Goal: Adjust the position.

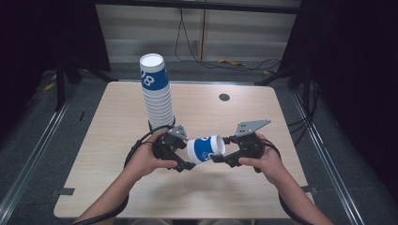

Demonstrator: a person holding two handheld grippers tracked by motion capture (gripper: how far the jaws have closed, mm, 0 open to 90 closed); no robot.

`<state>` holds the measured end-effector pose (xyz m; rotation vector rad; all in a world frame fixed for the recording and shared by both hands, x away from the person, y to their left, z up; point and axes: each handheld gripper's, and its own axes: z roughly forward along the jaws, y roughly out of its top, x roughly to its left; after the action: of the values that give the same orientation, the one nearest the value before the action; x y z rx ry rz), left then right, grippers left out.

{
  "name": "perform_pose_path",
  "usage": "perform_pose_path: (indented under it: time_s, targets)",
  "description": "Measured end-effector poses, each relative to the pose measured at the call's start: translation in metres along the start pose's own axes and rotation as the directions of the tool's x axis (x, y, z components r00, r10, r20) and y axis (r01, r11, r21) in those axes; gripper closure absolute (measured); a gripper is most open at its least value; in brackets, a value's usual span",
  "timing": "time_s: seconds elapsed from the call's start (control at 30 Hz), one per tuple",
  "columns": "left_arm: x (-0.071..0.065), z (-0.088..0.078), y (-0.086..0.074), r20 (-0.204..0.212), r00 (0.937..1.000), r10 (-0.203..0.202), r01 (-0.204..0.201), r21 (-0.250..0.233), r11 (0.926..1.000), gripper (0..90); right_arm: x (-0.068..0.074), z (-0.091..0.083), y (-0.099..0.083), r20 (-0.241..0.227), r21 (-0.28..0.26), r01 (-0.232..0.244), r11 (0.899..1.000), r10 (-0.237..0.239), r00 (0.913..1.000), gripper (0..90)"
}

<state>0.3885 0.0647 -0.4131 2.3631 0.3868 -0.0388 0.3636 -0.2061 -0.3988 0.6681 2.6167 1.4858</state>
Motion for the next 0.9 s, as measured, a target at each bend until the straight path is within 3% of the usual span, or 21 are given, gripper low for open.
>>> perform_pose_path:
  time_s: [0.9]
  targets:
    - [-0.0036, 0.0056, 0.009, 0.003, 0.9994, 0.034, -0.034, 0.019, 0.9992, 14.9, 0.0027, 0.0077, -0.0008, -0.024, 0.013, 0.011, 1.0, -0.011, 0.9996, 28.8]
